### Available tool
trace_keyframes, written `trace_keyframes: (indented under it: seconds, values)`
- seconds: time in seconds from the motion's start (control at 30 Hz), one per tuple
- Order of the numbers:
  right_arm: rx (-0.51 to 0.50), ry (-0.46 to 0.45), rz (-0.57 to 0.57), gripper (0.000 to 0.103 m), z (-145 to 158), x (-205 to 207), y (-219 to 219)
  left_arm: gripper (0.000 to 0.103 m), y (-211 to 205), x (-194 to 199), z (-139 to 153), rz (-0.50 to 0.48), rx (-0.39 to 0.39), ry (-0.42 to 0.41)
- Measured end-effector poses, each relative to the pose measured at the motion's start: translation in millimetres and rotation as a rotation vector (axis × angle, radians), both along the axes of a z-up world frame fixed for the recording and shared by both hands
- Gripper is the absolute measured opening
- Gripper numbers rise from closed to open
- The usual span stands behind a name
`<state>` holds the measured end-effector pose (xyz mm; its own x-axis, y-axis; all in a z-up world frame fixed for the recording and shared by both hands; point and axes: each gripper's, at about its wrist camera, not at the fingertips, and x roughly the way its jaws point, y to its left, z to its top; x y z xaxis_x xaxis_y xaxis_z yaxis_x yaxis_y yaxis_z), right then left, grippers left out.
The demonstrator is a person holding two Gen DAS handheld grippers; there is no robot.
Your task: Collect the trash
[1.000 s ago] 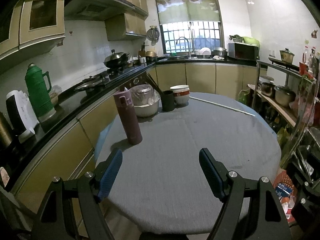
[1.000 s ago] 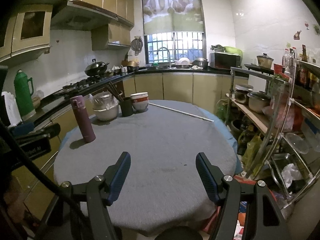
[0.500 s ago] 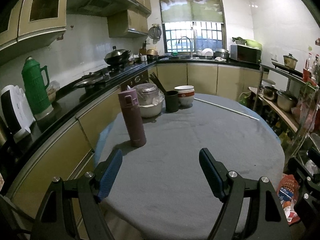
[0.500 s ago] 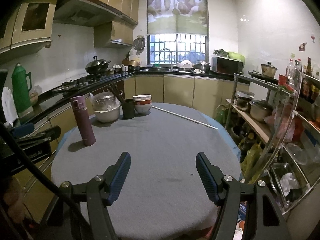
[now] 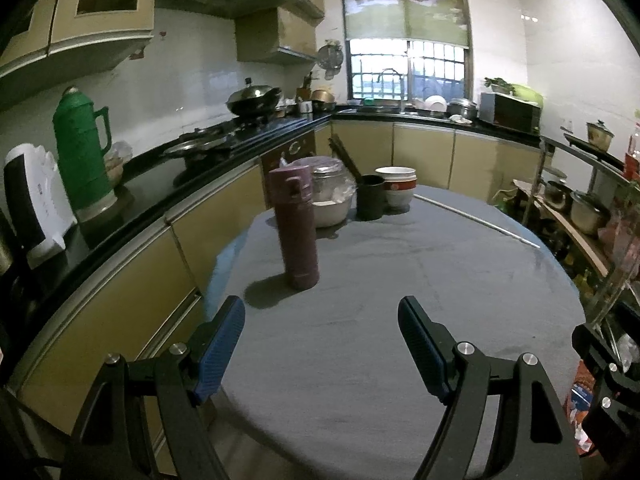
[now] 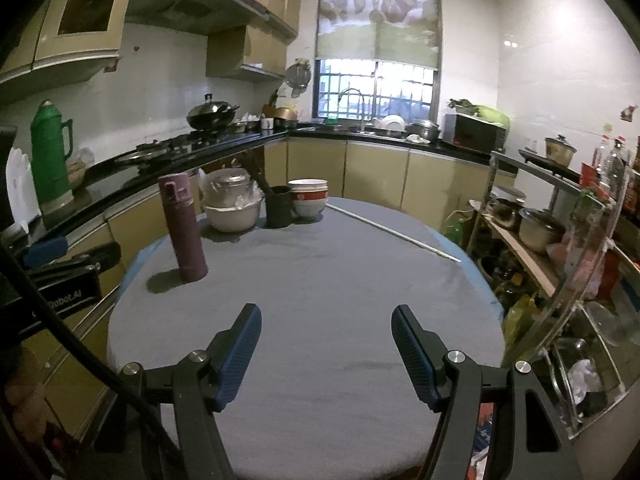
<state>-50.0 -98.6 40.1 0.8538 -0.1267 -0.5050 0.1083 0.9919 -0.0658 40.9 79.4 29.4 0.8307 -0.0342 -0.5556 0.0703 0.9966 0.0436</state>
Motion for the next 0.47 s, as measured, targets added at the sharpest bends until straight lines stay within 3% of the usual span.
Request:
trace_keyframes:
  seconds: [0.27, 0.47]
  values:
    - [0.032, 0.022, 0.06, 0.071, -12.7, 31.2, 5.8, 0.079, 7.1, 16.1, -9.5, 0.05, 0.017, 0.027]
    - [0.06, 0.038, 0.048, 0.071, -35.3, 62.0, -20.5, 0.079, -11.5, 39.9, -28.2, 0.051, 0.026, 0.084]
